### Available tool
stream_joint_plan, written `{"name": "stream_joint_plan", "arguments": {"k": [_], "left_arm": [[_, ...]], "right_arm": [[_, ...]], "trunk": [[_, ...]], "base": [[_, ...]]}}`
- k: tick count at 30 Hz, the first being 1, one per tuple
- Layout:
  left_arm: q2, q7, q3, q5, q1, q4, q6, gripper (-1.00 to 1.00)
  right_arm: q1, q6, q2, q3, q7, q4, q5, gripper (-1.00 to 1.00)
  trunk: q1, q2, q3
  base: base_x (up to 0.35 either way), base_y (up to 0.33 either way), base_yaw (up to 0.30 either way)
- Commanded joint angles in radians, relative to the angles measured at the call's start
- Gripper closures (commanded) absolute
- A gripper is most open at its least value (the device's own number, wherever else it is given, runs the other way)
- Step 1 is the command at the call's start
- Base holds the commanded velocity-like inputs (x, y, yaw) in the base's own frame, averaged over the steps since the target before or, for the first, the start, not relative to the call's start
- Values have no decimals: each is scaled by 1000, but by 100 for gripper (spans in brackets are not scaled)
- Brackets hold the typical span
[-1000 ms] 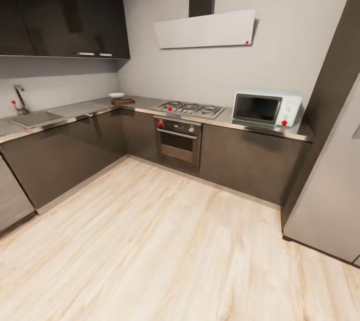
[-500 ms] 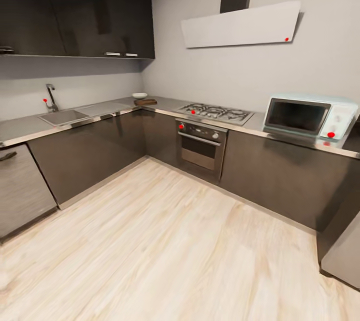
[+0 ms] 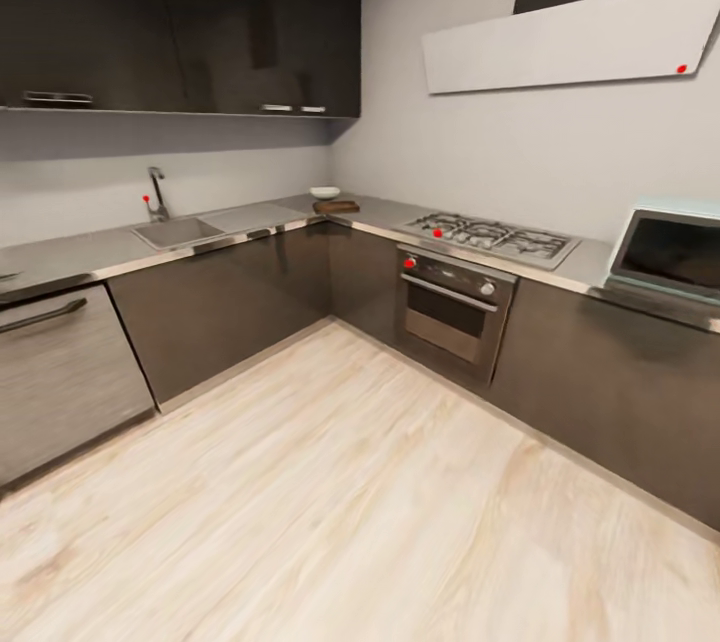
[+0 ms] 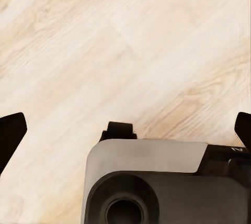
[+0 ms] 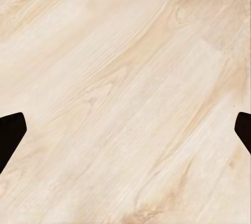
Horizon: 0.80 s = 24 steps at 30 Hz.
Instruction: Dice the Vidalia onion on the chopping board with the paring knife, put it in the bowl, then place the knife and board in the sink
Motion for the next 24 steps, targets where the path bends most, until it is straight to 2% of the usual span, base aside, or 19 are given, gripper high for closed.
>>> {"name": "stream_joint_plan", "arguments": {"k": [1,24], "left_arm": [[0,-1,1,3,0,0,-2,-100],[0,-1,1,3,0,0,-2,-100]], "right_arm": [[0,-2,0,1,-4,0,1,-100],[0,-2,0,1,-4,0,1,-100]], "trunk": [[1,0,-1],[1,0,-1]], "base": [[320,0,274],[320,0,274]]}}
